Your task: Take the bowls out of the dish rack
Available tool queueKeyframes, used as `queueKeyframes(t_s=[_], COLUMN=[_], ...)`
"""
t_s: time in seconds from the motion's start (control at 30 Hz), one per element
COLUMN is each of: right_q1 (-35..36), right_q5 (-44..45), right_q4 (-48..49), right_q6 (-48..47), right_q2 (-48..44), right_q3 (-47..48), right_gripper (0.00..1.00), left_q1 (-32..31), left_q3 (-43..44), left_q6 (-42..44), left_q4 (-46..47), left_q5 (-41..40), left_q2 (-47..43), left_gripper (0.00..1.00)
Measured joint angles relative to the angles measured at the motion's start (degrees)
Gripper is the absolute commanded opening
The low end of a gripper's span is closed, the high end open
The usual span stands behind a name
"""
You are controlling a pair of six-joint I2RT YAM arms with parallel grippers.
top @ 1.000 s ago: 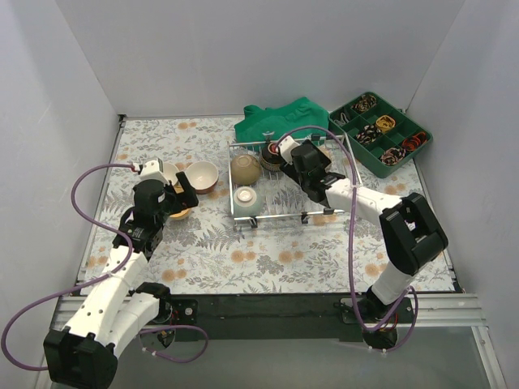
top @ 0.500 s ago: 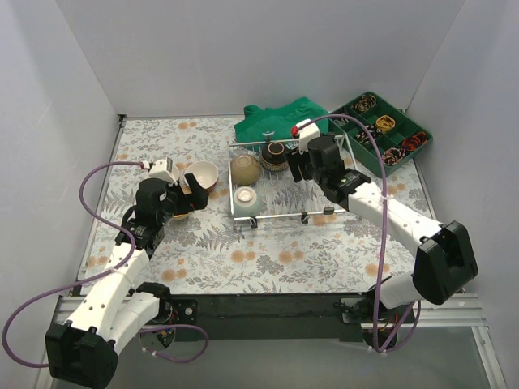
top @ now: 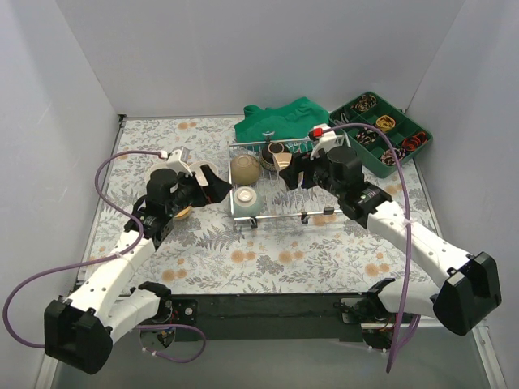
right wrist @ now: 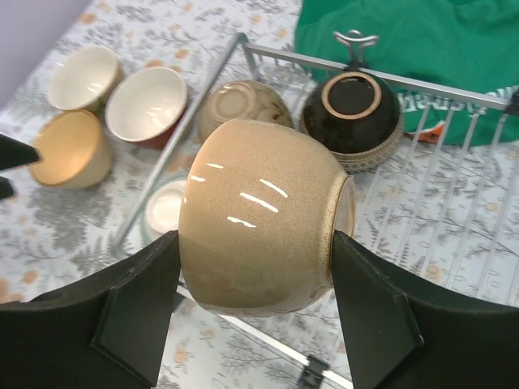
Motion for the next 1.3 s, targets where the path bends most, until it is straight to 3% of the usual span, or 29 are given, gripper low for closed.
queueKeyframes(t_s=[0.47, 0.63, 0.87, 0.9, 1.0, 1.17, 1.23, 1.27, 1.3], right_q1=[0.0, 0.0, 0.0, 0.0, 0.0, 0.0, -0.1, -0.3, -0.5], right_q5=[-15.0, -18.4, -21.9, -22.2, -23.1, -23.2, -23.0, -22.4, -22.1], right_q4=[10.7, 15.1, 19.7, 20.5, 22.1, 23.0, 23.3, 23.9, 24.2], right_q6=[16.3, 21.0, 26.1, 26.5, 27.7, 28.3, 28.5, 29.2, 29.6], right_q2=[-5.8, -6.1, -6.2, -6.2, -6.5, -7.0, -7.1, -7.1, -7.1], right_q3=[-5.8, -8.3, -11.6, -12.0, -13.0, -14.1, -14.3, -14.4, -14.4], right_gripper=[0.21, 0.21, 0.21, 0.22, 0.22, 0.24, 0.31, 0.37, 0.51], left_q1=[-10.8, -13.6, -14.6, -14.7, -14.8, -15.6, -15.9, -16.0, -16.2], left_q3=[0.2, 0.3, -0.4, -0.8, -1.7, -2.4, -2.7, -3.0, -3.5], left_q6=[-6.4, -7.9, -11.4, -11.9, -13.4, -14.8, -14.5, -14.0, -13.5], left_q4=[9.9, 13.8, 18.9, 19.6, 21.5, 23.9, 24.5, 24.7, 25.0], left_q5=[-2.0, -4.4, -7.2, -7.5, -7.5, -6.7, -6.0, -5.4, -4.8], left_q2=[7.4, 9.4, 11.1, 11.1, 11.6, 13.0, 13.0, 12.9, 12.7], left_gripper=[0.98, 0.92, 0.67, 0.59, 0.47, 0.14, 0.0, 0.0, 0.0])
